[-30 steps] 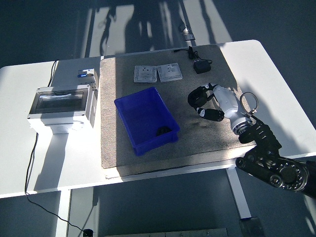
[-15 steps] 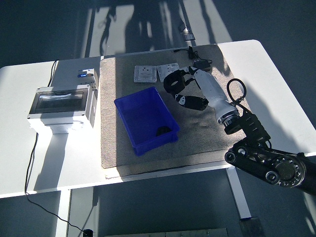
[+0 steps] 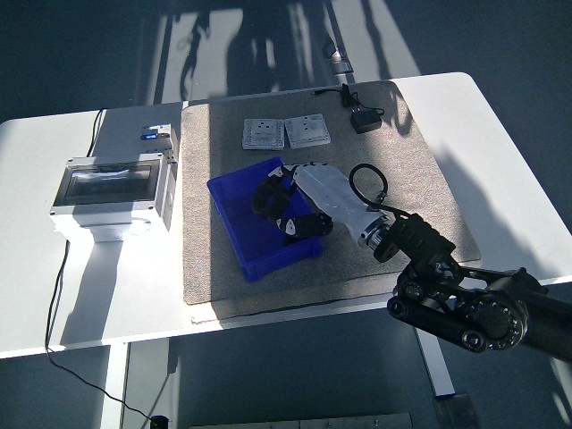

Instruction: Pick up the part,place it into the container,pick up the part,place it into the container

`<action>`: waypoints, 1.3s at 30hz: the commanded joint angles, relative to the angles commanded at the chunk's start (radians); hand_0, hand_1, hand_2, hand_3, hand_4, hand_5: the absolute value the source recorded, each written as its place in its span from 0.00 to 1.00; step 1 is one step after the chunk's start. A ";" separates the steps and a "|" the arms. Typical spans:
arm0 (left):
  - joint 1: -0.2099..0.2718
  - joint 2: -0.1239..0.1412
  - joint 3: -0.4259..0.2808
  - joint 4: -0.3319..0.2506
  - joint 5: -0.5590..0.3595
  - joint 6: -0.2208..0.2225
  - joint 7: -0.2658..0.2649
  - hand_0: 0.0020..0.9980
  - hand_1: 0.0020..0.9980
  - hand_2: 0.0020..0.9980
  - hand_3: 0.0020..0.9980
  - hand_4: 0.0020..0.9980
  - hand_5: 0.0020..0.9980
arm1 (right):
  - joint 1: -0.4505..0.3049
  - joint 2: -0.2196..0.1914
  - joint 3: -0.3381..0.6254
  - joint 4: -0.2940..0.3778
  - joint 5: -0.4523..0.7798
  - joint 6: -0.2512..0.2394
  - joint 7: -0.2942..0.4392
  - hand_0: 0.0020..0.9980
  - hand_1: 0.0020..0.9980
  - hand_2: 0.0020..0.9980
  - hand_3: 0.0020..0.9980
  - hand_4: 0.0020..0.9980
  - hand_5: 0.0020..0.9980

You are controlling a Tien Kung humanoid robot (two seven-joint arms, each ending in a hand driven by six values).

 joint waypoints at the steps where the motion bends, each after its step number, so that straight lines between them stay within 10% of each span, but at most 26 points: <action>1: 0.000 0.000 0.001 0.000 0.000 0.000 0.000 0.62 0.63 0.68 0.63 0.64 0.78 | 0.000 0.001 -0.001 0.000 -0.008 0.006 -0.006 0.86 0.73 0.70 0.67 0.49 0.11; 11: 0.000 -0.002 0.003 0.000 0.001 -0.001 -0.001 0.62 0.63 0.67 0.63 0.64 0.78 | 0.001 0.000 -0.005 0.002 -0.110 0.103 -0.099 1.00 0.98 0.93 0.86 0.63 0.25; 28: -0.003 -0.003 0.012 0.000 -0.013 -0.002 -0.002 0.62 0.63 0.67 0.63 0.64 0.79 | -0.066 -0.079 0.201 0.084 0.007 0.099 -0.104 1.00 1.00 0.99 1.00 0.78 0.27; 29: -0.003 -0.003 0.012 0.000 -0.016 -0.002 -0.002 0.62 0.63 0.67 0.63 0.64 0.79 | -0.076 -0.096 0.225 0.098 0.042 0.104 -0.093 0.56 0.55 0.65 0.71 0.72 0.25; 34: -0.002 -0.002 0.012 0.000 -0.021 -0.002 -0.001 0.62 0.63 0.67 0.63 0.64 0.79 | -0.115 -0.190 0.349 0.167 0.222 0.253 -0.150 0.56 0.55 0.65 0.71 0.72 0.25; 35: -0.002 -0.002 0.012 0.000 -0.022 -0.002 -0.001 0.62 0.63 0.67 0.63 0.64 0.80 | -0.118 -0.207 0.371 0.174 0.255 0.286 -0.169 0.33 0.28 0.53 0.72 0.76 0.23; 39: -0.001 0.000 0.014 0.000 -0.027 -0.002 -0.001 0.62 0.63 0.67 0.63 0.64 0.80 | -0.135 -0.249 0.457 0.183 0.397 0.428 -0.247 0.33 0.28 0.53 0.72 0.76 0.23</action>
